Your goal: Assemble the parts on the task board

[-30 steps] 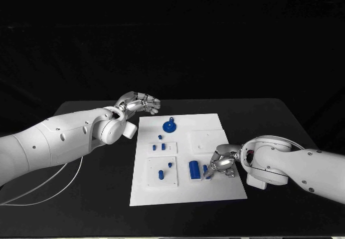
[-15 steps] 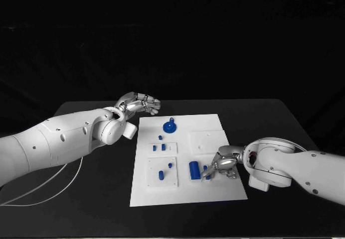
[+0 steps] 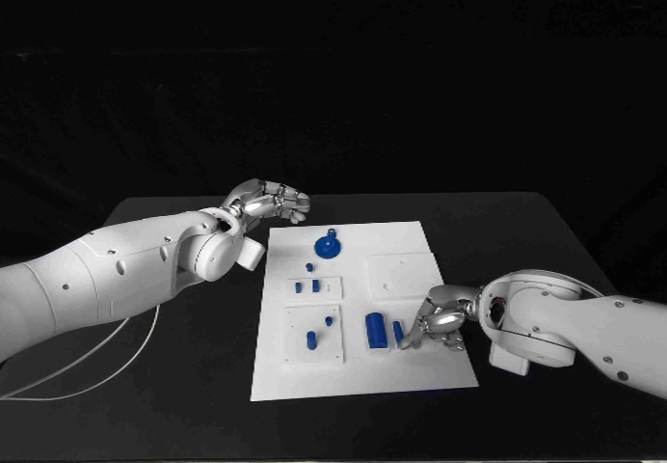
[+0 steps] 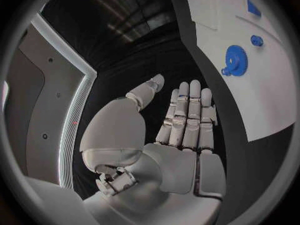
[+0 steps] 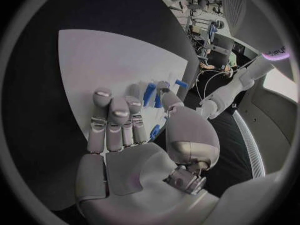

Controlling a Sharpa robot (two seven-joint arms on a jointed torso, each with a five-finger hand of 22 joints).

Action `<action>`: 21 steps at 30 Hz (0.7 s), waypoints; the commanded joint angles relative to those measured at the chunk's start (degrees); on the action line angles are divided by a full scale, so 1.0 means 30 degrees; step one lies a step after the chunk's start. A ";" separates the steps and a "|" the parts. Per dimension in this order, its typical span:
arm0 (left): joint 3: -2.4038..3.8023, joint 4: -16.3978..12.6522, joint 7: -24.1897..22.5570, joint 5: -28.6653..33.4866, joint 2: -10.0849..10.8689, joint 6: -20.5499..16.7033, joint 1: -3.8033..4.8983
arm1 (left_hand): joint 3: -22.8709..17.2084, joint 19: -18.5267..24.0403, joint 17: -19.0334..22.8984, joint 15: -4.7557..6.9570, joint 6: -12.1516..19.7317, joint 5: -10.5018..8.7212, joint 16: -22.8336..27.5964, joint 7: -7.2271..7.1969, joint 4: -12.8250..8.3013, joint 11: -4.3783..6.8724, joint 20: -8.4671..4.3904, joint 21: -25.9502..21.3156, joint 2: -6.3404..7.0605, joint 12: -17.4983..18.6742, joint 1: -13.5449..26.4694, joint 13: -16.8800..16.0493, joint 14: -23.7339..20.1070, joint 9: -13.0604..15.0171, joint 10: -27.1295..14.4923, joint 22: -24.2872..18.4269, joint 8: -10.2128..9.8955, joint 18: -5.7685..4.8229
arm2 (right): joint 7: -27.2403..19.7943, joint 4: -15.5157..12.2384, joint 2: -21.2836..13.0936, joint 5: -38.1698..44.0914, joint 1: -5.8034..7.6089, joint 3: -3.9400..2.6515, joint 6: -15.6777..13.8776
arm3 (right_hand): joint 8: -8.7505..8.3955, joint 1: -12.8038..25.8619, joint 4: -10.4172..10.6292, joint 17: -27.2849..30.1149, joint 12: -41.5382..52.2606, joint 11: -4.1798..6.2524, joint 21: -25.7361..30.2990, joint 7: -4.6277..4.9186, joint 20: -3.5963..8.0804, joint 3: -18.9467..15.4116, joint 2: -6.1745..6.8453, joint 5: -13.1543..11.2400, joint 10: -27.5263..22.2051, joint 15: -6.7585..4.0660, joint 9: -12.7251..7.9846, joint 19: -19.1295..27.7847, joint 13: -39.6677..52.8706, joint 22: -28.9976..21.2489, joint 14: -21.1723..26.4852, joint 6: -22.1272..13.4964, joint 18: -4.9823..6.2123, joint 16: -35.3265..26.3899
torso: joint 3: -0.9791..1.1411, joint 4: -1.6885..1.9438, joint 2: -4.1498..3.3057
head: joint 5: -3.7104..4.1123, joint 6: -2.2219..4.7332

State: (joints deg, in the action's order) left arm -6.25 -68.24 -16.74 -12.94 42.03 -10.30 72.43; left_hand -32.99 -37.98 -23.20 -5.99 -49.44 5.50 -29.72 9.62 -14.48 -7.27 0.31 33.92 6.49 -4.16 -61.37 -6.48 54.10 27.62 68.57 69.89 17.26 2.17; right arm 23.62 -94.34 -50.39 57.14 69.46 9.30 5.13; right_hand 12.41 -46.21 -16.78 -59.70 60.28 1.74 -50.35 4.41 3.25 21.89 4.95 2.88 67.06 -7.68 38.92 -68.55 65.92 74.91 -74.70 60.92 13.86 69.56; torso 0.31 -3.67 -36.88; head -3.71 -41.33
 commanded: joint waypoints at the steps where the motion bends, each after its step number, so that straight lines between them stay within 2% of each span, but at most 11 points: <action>1: 0.0009 -0.0044 -0.0087 -0.0016 -0.0016 0.0271 0.0008 | -0.0002 0.0044 -0.0025 -0.0081 0.0153 -0.0081 0.0108 -0.0017 0.0132 -0.0029 0.0059 -0.0074 0.0033 -0.0002 0.0168 0.0022 0.0047 -0.0017 -0.0124 0.0032 0.0073 0.0195 | 0.0277 0.0132 -0.0082 0.0314 -0.0135 0.0124 0.0704 | -0.0019 -0.0583 0.0020 -0.0016 -0.0096 0.0045 0.0080 0.0032 0.0053 0.0155 -0.0206 -0.0021 0.0072 -0.0070 -0.0142 -0.0029 0.0027 0.0123 -0.0052 -0.0119 0.0381 -0.0036 | 0.0008 -0.0008 -0.0002 | 0.0006 -0.0008; 7: 0.0009 -0.0035 -0.0087 -0.0025 -0.0018 0.0267 0.0008 | -0.0004 0.0044 -0.0037 -0.0080 0.0156 -0.0082 0.0117 -0.0016 0.0130 -0.0029 0.0058 -0.0079 0.0036 -0.0001 0.0162 0.0023 0.0048 -0.0018 -0.0126 0.0037 0.0074 0.0196 | 0.0202 0.0330 -0.0098 0.0320 -0.0135 0.0124 0.0726 | -0.0034 -0.1425 0.0073 -0.0001 -0.0116 0.0014 0.0091 0.0060 -0.0053 0.0556 -0.0879 -0.0022 0.0112 -0.0032 -0.0175 -0.0051 0.0012 0.0119 -0.0076 -0.0079 0.0381 -0.0051 | 0.0002 0.0010 -0.0002 | 0.0026 -0.0004; 15: 0.0009 -0.0038 -0.0090 -0.0027 -0.0022 0.0267 0.0008 | -0.0005 0.0046 -0.0049 -0.0081 0.0159 -0.0084 0.0127 -0.0016 0.0128 -0.0030 0.0059 -0.0085 0.0042 0.0000 0.0157 0.0025 0.0047 -0.0019 -0.0128 0.0043 0.0074 0.0196 | 0.0312 0.0412 0.0023 0.0320 -0.0135 0.0122 0.0541 | -0.0040 -0.1463 0.0189 0.0004 -0.0130 -0.0009 0.0091 0.0080 -0.0162 0.0813 -0.1172 -0.0024 0.0144 0.0000 -0.0208 -0.0075 -0.0001 0.0120 -0.0095 -0.0024 0.0381 -0.0052 | -0.0003 0.0016 -0.0004 | 0.0029 -0.0050; 21: 0.0007 -0.0046 -0.0083 -0.0032 -0.0018 0.0263 0.0008 | -0.0007 0.0047 -0.0060 -0.0082 0.0161 -0.0084 0.0137 -0.0015 0.0128 -0.0031 0.0059 -0.0090 0.0043 0.0001 0.0153 0.0027 0.0045 -0.0020 -0.0130 0.0048 0.0075 0.0196 | 0.0592 0.0432 0.0169 0.0490 -0.0135 0.0122 0.0503 | -0.0049 -0.1362 0.0392 -0.0003 -0.0136 -0.0004 0.0089 0.0072 -0.0232 0.1362 -0.1736 -0.0022 0.0200 0.0007 -0.0259 -0.0107 -0.0012 0.0123 -0.0118 0.0056 0.0381 -0.0033 | -0.0013 0.0021 -0.0001 | 0.0026 -0.0083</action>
State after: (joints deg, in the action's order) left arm -6.26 -68.24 -16.66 -12.96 42.03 -10.26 72.43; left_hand -32.99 -37.98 -23.31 -5.99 -49.44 5.50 -29.49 9.61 -14.48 -7.27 0.31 33.92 6.49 -4.16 -61.37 -6.49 54.10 27.62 68.57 69.96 17.27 2.17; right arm 23.05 -93.41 -49.99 57.04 69.50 9.29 5.86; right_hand 12.74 -50.37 -15.67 -59.68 60.06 1.62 -50.35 4.40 3.10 25.72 0.42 2.88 67.20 -7.67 39.00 -68.90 65.92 74.91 -74.71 60.93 13.84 69.56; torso 0.29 -3.64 -36.88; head -3.62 -41.53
